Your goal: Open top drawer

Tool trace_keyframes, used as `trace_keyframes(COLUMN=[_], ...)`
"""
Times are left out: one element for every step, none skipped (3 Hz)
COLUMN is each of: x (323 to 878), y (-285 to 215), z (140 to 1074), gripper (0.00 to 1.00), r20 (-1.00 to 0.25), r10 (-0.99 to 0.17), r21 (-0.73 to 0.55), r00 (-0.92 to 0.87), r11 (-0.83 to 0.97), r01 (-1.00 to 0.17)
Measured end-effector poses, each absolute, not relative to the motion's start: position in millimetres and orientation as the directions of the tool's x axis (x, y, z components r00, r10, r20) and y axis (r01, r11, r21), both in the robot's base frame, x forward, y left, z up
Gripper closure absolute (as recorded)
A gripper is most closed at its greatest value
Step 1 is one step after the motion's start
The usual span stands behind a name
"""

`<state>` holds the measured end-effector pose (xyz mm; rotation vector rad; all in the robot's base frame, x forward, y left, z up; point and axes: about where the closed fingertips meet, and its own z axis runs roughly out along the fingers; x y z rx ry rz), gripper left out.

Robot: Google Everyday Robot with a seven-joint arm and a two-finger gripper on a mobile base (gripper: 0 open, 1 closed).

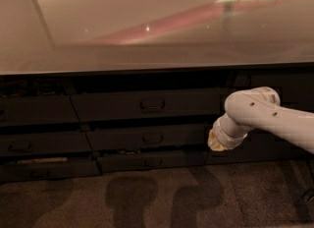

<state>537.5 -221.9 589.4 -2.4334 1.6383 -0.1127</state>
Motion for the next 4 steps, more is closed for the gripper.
trace_keyframes(x=[537.5,537.5,537.5,553.5], y=[-221.9,-221.9,-221.9,-225.6], z=[589.4,589.4,589.4,631.4], gripper=[0.59,0.36,0.13,0.0], r20=[-0.051,-0.051,-0.051,-0.019], r10=[-0.923,-0.923,-0.923,-0.936], r21=[-0.212,-0.212,-0.212,-0.257], r00=[0.381,0.381,0.381,0.352], r11=[-0.363,-0.363,-0.363,-0.336], r01=[-0.908,-0.908,-0.908,-0.906])
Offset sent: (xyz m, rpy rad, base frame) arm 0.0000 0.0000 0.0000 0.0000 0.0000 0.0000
